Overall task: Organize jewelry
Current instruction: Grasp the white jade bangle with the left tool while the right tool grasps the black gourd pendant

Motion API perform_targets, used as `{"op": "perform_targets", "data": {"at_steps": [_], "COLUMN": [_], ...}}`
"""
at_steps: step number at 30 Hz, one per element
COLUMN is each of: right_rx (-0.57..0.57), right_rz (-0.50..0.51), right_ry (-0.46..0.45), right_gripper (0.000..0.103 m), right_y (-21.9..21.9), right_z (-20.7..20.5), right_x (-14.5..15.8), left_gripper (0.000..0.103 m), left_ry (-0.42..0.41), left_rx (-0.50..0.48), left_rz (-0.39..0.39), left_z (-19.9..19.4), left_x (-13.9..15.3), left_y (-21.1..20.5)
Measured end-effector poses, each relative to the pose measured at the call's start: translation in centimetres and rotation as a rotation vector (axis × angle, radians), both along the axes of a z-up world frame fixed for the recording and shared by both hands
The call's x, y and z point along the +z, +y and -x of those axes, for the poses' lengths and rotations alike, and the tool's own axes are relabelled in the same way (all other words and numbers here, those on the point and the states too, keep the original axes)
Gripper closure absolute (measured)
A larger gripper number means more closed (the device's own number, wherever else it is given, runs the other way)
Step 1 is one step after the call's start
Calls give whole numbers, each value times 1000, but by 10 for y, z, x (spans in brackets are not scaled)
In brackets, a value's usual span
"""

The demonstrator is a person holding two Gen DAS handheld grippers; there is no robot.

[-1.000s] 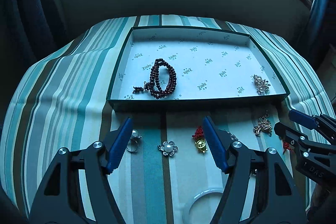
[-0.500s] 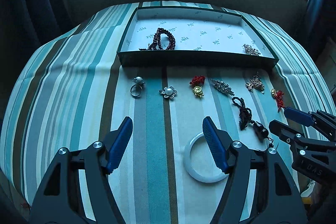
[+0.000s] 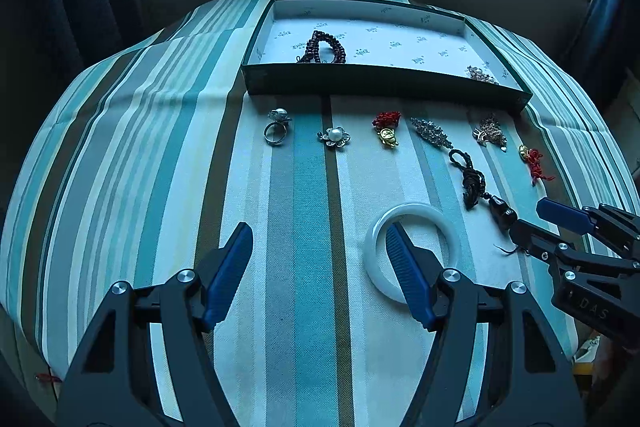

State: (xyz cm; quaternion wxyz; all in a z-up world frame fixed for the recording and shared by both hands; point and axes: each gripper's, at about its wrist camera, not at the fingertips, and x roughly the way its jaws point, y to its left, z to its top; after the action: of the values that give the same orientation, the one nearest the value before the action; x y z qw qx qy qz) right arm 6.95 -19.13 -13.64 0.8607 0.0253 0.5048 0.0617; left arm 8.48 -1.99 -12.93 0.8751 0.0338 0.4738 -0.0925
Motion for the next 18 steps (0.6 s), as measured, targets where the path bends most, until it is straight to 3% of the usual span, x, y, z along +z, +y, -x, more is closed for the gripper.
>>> {"op": "perform_targets", "data": {"at_steps": [13, 18], "right_rx": [31, 38], "right_rz": [10, 28], "right_ry": [32, 29], "right_gripper": [66, 75], "right_y": [7, 8], "right_z": [-11, -14], "right_x": [-10, -11], "left_gripper": [34, 34], "left_ry": [19, 22], "left_rx": [11, 6], "left_rz": [5, 5], "left_z": [-5, -6], "left_x": [-6, -7], "left_y": [3, 2]}}
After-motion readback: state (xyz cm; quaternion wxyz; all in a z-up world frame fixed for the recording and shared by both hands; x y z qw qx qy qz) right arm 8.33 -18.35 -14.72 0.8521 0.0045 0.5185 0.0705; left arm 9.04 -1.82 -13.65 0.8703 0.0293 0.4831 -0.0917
